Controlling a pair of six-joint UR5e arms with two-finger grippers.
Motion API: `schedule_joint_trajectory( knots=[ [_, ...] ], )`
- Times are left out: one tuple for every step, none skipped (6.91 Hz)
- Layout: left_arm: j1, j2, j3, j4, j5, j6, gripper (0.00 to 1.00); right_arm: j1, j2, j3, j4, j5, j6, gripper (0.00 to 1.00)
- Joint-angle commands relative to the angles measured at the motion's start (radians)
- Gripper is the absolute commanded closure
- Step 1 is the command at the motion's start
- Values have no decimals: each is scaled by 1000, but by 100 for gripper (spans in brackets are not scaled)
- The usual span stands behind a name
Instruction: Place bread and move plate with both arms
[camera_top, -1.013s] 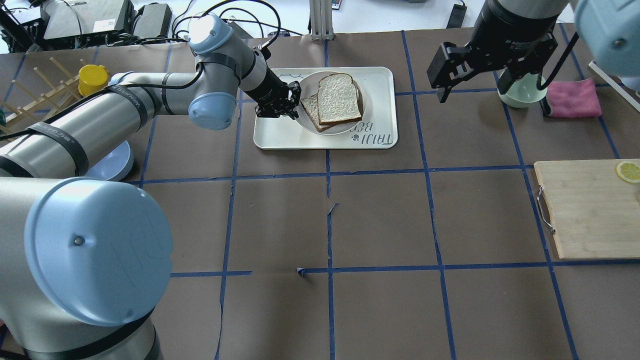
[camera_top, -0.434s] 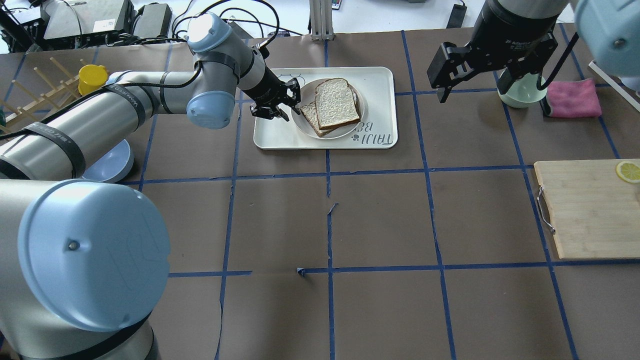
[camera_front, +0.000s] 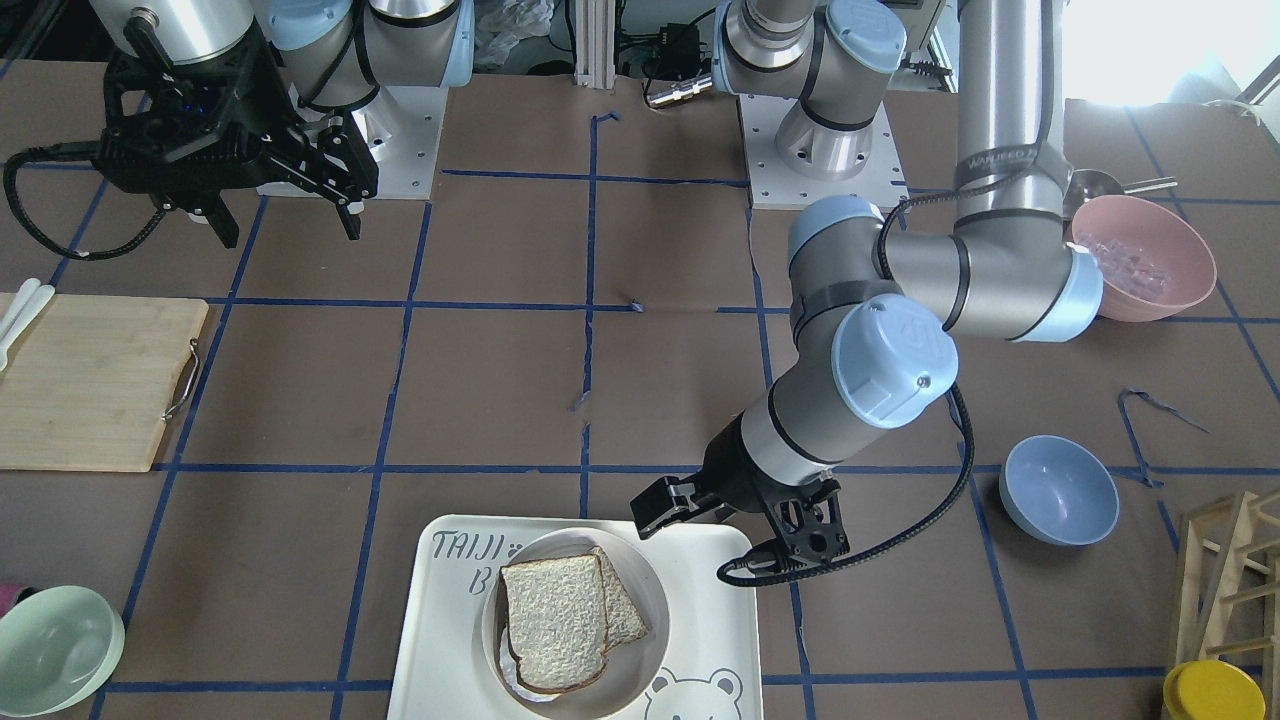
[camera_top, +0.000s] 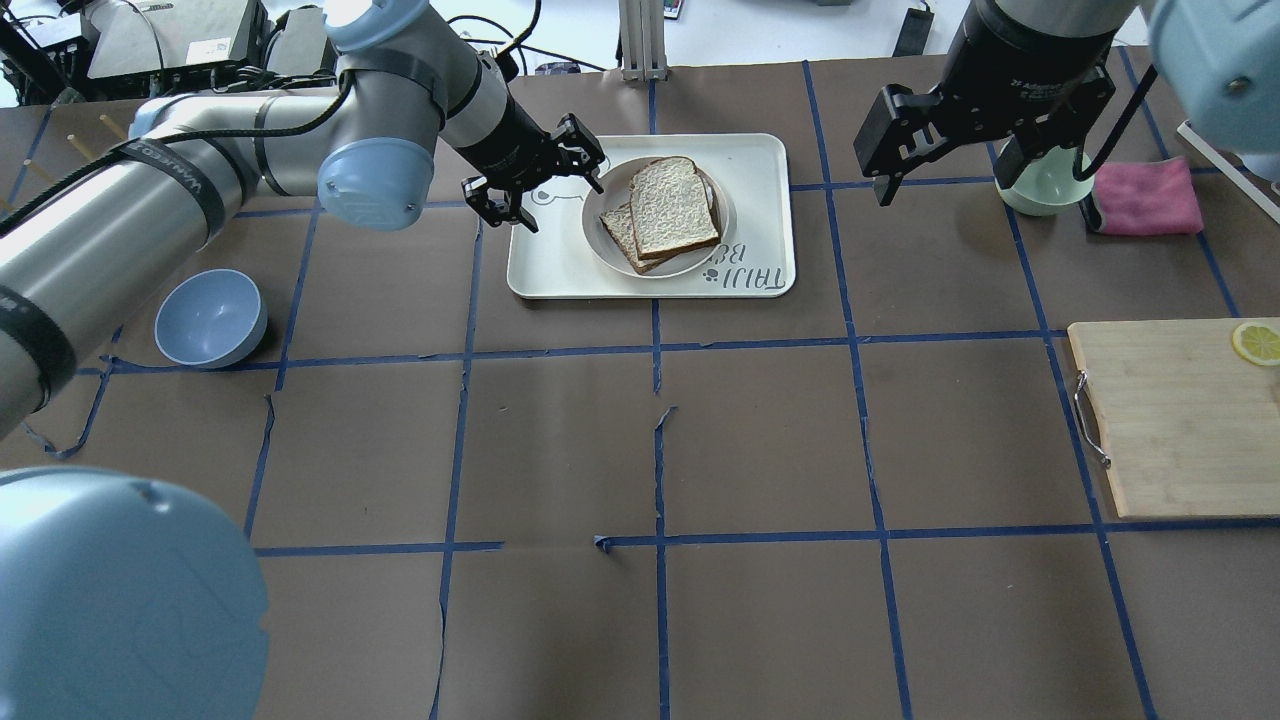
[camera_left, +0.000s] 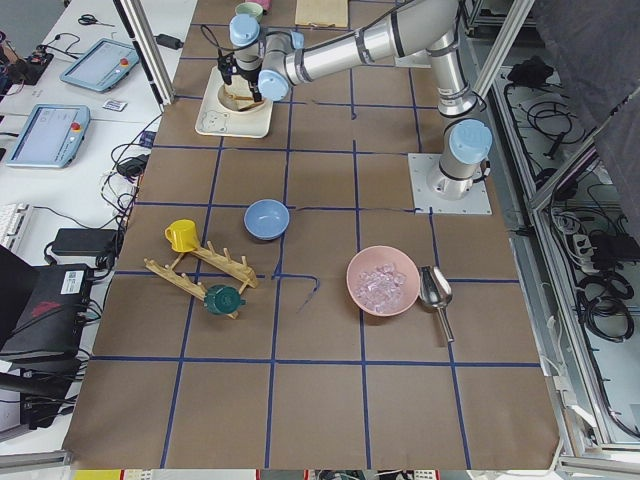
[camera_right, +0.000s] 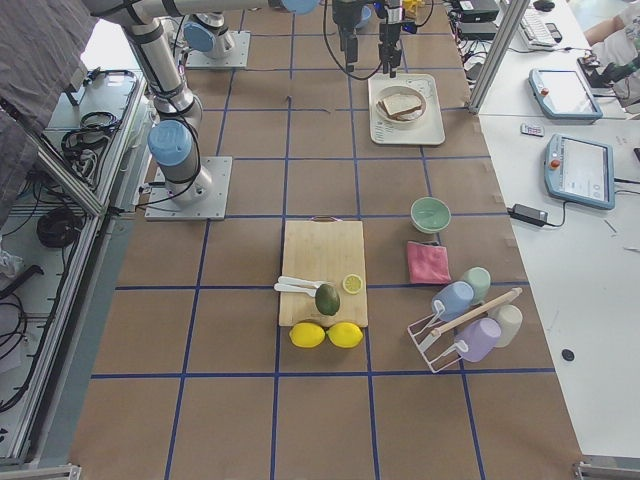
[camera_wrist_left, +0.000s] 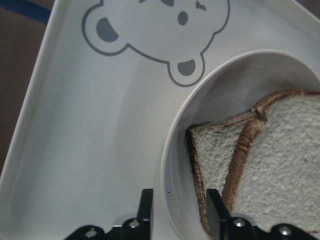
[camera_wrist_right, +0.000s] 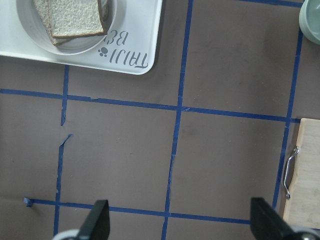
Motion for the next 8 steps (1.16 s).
schedule_joint_trajectory(
  knots=[
    [-5,179,-4,-266,35,13,0,0,0,0,-1,0,1,0],
    [-15,259,-4,-378,95,16,0,1,0,0,-1,0,1,0],
    [-15,333,-4,-466,118,20,0,0,0,0,0,0,1,0],
    [-13,397,-14,-535,190,114,0,1,0,0,2,-2,2,0],
    [-10,459,-51,-538,256,244,0,1,0,0,0,-2,2,0],
    [-6,490,-83,-533,288,268,0,0,0,0,0,-2,2,0],
    [5,491,-106,-506,377,282,0,1,0,0,-4,-2,2,0],
    [8,481,-100,-448,388,347,0,0,0,0,-4,0,2,0]
  ],
)
